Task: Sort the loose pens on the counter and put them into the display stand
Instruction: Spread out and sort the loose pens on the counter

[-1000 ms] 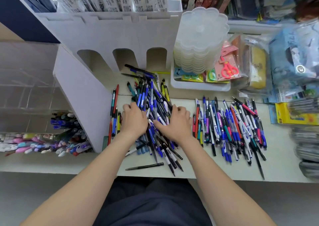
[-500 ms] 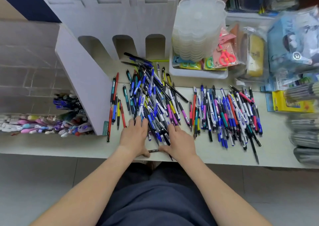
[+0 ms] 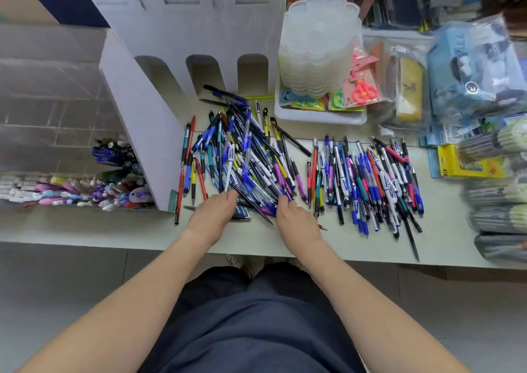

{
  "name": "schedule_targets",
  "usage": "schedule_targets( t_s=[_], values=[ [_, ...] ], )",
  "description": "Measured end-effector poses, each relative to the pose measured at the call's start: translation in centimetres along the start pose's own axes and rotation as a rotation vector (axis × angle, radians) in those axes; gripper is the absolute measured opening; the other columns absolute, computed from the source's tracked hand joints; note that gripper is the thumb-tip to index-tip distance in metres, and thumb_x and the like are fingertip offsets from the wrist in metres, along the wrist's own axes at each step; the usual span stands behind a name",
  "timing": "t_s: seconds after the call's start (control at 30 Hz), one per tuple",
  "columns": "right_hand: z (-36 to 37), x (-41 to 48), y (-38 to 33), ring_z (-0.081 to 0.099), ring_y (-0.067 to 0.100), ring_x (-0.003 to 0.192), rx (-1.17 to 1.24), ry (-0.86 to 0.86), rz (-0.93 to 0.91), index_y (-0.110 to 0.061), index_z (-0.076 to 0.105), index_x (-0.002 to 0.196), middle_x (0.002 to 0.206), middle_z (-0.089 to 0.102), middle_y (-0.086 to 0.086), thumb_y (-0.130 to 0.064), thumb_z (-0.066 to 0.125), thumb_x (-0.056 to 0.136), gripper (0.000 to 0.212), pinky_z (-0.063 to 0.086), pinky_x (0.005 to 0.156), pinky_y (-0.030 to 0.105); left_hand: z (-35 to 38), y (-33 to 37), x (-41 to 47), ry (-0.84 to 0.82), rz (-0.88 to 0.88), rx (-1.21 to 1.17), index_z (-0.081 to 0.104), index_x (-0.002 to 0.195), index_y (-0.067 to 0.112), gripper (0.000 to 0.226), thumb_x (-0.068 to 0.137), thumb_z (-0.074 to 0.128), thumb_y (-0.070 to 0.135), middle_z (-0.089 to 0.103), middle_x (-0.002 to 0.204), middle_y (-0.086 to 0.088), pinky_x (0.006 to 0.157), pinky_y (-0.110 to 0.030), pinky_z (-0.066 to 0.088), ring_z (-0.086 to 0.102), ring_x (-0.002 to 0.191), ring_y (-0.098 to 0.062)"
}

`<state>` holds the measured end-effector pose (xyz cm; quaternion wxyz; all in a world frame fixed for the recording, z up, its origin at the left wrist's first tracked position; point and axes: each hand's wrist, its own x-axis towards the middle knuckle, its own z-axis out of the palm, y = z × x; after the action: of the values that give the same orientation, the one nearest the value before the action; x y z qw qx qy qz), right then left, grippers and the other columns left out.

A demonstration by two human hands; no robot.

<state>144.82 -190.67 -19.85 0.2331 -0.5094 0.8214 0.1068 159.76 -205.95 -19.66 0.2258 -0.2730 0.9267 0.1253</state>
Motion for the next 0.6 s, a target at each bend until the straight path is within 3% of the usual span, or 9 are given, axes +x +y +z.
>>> schedule_targets(
  t_s=[0.07, 0.13, 0.2, 0.3, 0.43, 0.53, 0.6],
  values=[
    [-0.5, 0.1, 1.2, 0.066, 0.032, 0.082, 0.168, 0.045, 0.004, -0.005, 0.039, 0.129, 0.106, 0.065, 0.012, -0.004, 0.052, 0.100, 0.032, 0.043, 0.061, 0.037, 0.1, -0.2, 0.1, -0.012, 0.019, 0.025, 0.046, 0.119, 0.012, 0.047, 0.086, 0.055, -0.020, 0.051, 0.091, -0.005, 0.065, -0.039, 0.041, 0.044, 0.079, -0.025],
    [-1.4, 0.3, 2.4, 0.059, 0.029, 0.067, 0.334, 0.109, 0.088, -0.010, 0.041, 0.119, 0.086, 0.065, 0.006, -0.018, 0.047, 0.105, 0.018, 0.045, 0.056, 0.038, 0.3, -0.6, 0.4, -0.008, 0.040, 0.047, 0.046, 0.110, 0.014, 0.044, 0.085, 0.053, -0.020, 0.051, 0.081, -0.003, 0.063, -0.042, 0.049, 0.049, 0.074, -0.027],
    [-2.2, 0.8, 3.3, 0.056, 0.023, 0.058, 0.481, 0.204, 0.186, -0.009, 0.043, 0.119, 0.074, 0.061, 0.003, -0.023, 0.046, 0.105, 0.020, 0.046, 0.050, 0.037, 0.1, -0.9, 0.8, -0.020, 0.057, 0.078, 0.045, 0.100, 0.018, 0.040, 0.084, 0.054, -0.017, 0.058, 0.081, -0.003, 0.066, -0.046, 0.058, 0.057, 0.074, -0.029],
    [-2.8, 3.0, 4.7, 0.055, 0.020, 0.059, 0.604, 0.221, 0.322, -0.001, 0.044, 0.125, 0.078, 0.060, 0.005, -0.018, 0.048, 0.106, 0.025, 0.038, 0.049, 0.032, -1.7, -0.6, 1.5, -0.032, 0.131, 0.102, 0.054, 0.099, 0.021, 0.038, 0.086, 0.053, -0.014, 0.062, 0.084, -0.001, 0.070, -0.043, 0.058, 0.062, 0.078, -0.028],
    [-2.8, 5.2, 5.0, 0.058, 0.023, 0.087, 0.638, 0.221, 0.282, 0.001, 0.048, 0.137, 0.112, 0.062, 0.013, -0.002, 0.059, 0.098, 0.042, 0.044, 0.070, 0.032, -5.0, 1.1, 3.0, -0.032, 0.250, 0.115, 0.053, 0.099, 0.024, 0.037, 0.089, 0.053, -0.011, 0.057, 0.081, 0.002, 0.063, -0.036, 0.045, 0.061, 0.079, -0.026],
    [-2.5, 5.2, 5.0, 0.058, 0.027, 0.117, 0.615, 0.257, 0.250, -0.005, 0.051, 0.144, 0.133, 0.059, 0.012, -0.009, 0.070, 0.097, 0.051, 0.049, 0.095, 0.037, -7.0, 3.1, 5.0, 0.025, 0.370, 0.130, 0.055, 0.103, 0.022, 0.036, 0.090, 0.055, -0.012, 0.062, 0.082, 0.001, 0.064, -0.039, 0.054, 0.063, 0.078, -0.024],
    [-2.2, 4.9, 5.5, 0.059, 0.027, 0.126, 0.629, 0.299, 0.279, -0.007, 0.056, 0.143, 0.136, 0.062, 0.010, -0.014, 0.073, 0.098, 0.048, 0.048, 0.107, 0.038, -7.8, 4.6, 6.8, 0.036, 0.469, 0.140, 0.057, 0.105, 0.018, 0.034, 0.090, 0.056, -0.012, 0.065, 0.085, -0.001, 0.070, -0.042, 0.058, 0.064, 0.080, -0.024]
  ],
)
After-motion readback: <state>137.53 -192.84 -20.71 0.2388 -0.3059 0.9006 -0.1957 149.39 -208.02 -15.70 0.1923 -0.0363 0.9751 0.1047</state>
